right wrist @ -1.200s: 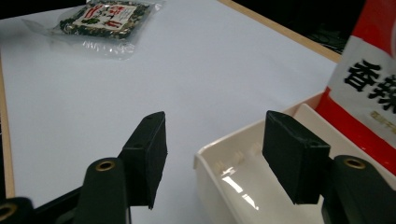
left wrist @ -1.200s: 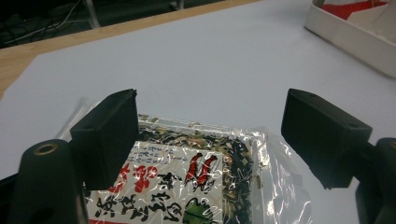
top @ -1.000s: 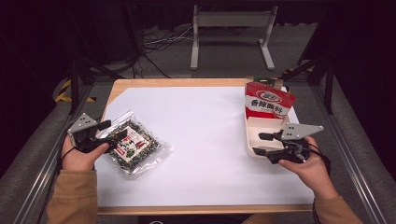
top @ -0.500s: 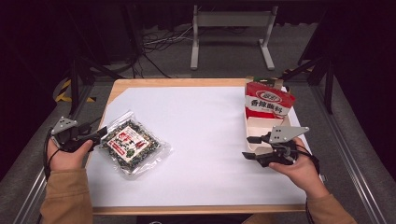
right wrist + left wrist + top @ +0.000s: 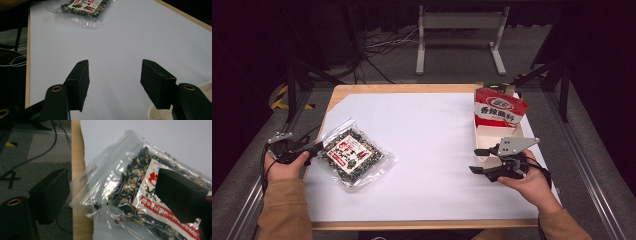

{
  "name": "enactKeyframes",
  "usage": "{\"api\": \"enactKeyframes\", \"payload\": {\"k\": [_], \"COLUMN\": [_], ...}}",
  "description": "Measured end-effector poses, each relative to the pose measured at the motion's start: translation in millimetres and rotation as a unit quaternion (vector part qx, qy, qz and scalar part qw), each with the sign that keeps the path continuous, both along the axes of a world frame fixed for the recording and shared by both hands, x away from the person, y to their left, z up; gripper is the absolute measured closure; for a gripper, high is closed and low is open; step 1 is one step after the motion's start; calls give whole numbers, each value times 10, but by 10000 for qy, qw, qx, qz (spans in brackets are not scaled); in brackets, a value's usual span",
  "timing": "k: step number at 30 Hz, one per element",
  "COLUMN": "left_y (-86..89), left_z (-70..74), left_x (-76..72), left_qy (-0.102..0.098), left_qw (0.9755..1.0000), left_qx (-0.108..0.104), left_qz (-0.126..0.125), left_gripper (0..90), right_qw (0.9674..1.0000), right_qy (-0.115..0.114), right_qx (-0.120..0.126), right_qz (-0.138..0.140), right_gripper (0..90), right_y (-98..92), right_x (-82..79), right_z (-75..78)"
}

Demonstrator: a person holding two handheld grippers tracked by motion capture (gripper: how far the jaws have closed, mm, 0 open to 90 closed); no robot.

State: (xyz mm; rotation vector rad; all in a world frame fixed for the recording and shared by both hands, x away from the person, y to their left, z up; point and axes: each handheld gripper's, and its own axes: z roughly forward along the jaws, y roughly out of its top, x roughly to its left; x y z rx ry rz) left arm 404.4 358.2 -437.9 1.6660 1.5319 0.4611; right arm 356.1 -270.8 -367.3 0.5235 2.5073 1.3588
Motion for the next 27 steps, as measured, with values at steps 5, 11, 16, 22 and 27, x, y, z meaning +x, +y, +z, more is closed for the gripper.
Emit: {"api": "enactKeyframes", "payload": {"k": [5,11,16,22,27], "left_y": [-4,6,32,47,74], "left_z": [-94,-188,-239,-247,-259], "left_x": [31,52,58,86,110], "left_qy": [314,453,546,618,639], "left_qw": [9995,9989,9983,9979,9973], "left_qx": [11,-67,-135,-178,-354], "left_qz": [53,79,131,65,7], "left_gripper": [86,87,95,113,140], "right_qw": [9999,9997,9996,9995,9994], "right_qy": [8,23,30,45,68], "right_qx": [-20,-82,-87,-100,-109], "right_qz": [144,216,265,284,321], "right_gripper": [397,394,390,387,384], "right_y": [61,108,130,148,172], "right_x": [-29,-45,-56,-55,-49], "right_z": [-8,-33,-42,-55,-73]}}
